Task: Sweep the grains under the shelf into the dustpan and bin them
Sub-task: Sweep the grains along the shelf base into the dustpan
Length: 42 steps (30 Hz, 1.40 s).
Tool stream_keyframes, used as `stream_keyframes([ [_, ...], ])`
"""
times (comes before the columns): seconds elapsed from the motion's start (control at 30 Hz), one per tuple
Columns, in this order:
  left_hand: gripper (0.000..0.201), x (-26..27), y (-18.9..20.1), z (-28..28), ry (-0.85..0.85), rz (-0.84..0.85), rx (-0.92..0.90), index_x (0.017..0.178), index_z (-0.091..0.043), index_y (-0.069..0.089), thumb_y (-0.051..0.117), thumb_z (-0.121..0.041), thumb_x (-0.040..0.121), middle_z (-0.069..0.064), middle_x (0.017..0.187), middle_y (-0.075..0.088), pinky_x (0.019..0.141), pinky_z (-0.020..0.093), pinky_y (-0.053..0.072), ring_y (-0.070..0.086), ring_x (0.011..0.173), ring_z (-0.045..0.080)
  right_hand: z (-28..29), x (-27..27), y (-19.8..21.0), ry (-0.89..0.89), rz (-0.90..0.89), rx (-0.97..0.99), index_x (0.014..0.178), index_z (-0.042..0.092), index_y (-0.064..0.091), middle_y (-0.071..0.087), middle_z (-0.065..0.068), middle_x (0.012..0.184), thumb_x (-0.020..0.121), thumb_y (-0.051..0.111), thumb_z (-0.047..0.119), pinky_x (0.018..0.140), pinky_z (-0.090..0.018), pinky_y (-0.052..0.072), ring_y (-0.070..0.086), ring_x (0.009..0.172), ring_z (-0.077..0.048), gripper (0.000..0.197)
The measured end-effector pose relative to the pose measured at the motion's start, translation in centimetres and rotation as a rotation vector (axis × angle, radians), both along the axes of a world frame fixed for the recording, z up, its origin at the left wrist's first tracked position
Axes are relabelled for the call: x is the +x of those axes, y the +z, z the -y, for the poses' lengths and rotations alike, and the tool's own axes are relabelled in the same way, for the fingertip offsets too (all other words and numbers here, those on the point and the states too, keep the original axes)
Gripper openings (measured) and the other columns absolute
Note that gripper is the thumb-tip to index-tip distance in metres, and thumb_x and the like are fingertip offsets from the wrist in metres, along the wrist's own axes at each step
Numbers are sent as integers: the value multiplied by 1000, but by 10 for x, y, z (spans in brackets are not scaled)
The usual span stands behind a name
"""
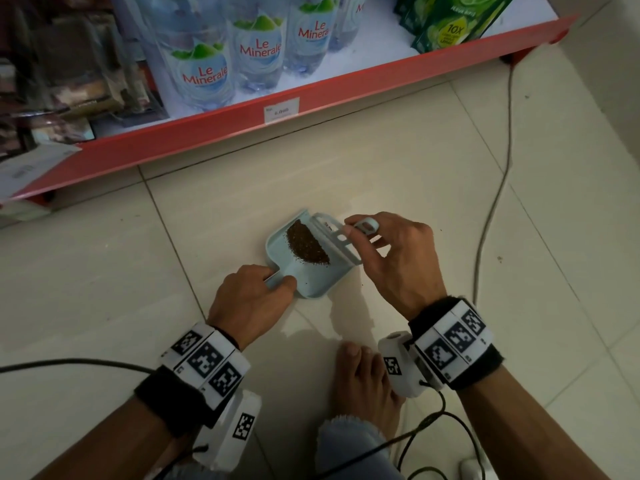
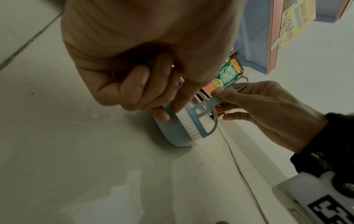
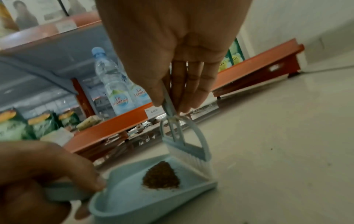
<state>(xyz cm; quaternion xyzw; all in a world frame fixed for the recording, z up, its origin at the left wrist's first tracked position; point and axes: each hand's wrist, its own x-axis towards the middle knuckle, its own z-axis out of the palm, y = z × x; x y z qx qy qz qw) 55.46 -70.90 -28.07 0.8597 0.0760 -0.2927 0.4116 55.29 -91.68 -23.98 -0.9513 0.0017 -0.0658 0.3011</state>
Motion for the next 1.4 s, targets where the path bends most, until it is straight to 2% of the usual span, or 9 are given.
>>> stream_keyframes([
  [0.13,47,0,-2,0,-3,-4,-1,49,-18,44,61,-40,86,-4,49,50,57,29,39,52,53,19,1,3,0,-40,-30,-274,103,25,74,69,6,87,98,54,39,57,-36,52,60,79,-16,25],
  [0.27,47,0,-3,-2,-9,-4,4,49,-18,42,61,-40,86,-5,47,48,55,29,38,49,50,18,0,4,-1,3,-87,-74,98,27,74,69,9,83,97,56,43,60,-38,55,62,71,-13,24],
  [0.47,46,-1,-4,-3,-4,0,0,49,-18,44,62,-39,87,-5,47,48,54,28,37,50,50,17,-4,5,-1,-21,-64,-270,107,30,73,68,9,92,99,51,41,59,-37,54,62,80,-14,25],
  [0.63,42,-3,-4,-6,17,-43,14,52,-15,54,62,-40,85,-5,47,52,54,28,39,52,50,16,-13,-1,1,-6,-62,-165,97,30,73,68,11,81,97,53,45,55,-35,54,62,67,-12,25],
  [0.8,40,-5,-2,-6,16,-51,21,79,-4,75,62,-42,87,10,70,73,67,36,53,68,68,23,-9,3,0,-78,-34,-274,105,30,73,67,9,86,98,53,41,54,-30,50,63,71,-16,24],
  [0.97,51,-5,2,-6,11,-51,19,81,-3,74,55,-50,78,13,75,73,71,41,54,69,73,26,-9,-1,2,-61,-51,-140,91,31,73,69,13,77,94,54,52,54,-33,54,63,65,-9,29],
  [1.07,48,-6,1,-6,13,-39,23,80,-2,73,57,-47,82,11,67,71,70,41,54,67,67,25,-3,5,5,-137,36,-191,98,32,74,69,12,81,96,55,46,54,-31,53,63,65,-12,24],
  [1.17,42,-8,0,-6,13,-40,37,78,-1,71,60,-40,86,3,58,63,65,38,52,60,59,20,-1,6,1,-69,-74,-272,102,32,74,67,10,82,98,51,45,54,-26,44,62,67,-16,27],
  [1.4,42,-9,-3,-8,10,-19,40,78,-1,72,60,-40,87,11,66,71,64,35,51,66,66,25,1,2,2,-129,4,-101,98,30,74,71,11,83,95,56,46,58,-36,56,66,69,-13,24],
])
